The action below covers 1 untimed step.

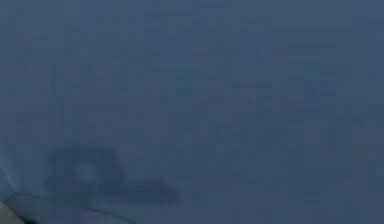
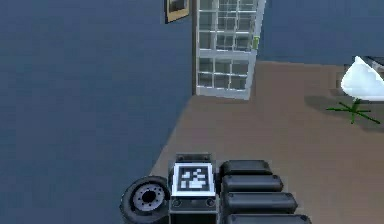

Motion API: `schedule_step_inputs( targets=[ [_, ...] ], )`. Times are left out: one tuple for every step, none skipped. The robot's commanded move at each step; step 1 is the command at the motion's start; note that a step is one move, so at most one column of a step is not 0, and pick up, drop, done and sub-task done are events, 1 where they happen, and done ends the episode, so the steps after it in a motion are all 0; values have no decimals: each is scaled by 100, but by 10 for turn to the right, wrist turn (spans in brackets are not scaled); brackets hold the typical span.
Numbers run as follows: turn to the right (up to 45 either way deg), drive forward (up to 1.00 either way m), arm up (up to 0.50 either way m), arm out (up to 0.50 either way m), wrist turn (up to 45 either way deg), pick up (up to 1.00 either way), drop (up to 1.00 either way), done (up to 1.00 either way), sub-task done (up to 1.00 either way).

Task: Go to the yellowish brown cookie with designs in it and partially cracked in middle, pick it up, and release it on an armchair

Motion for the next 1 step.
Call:
schedule_step_inputs(
  targets=[
    [-450, 0, 0, 0, 0, 0, 0, 0, 0]
  ],
)
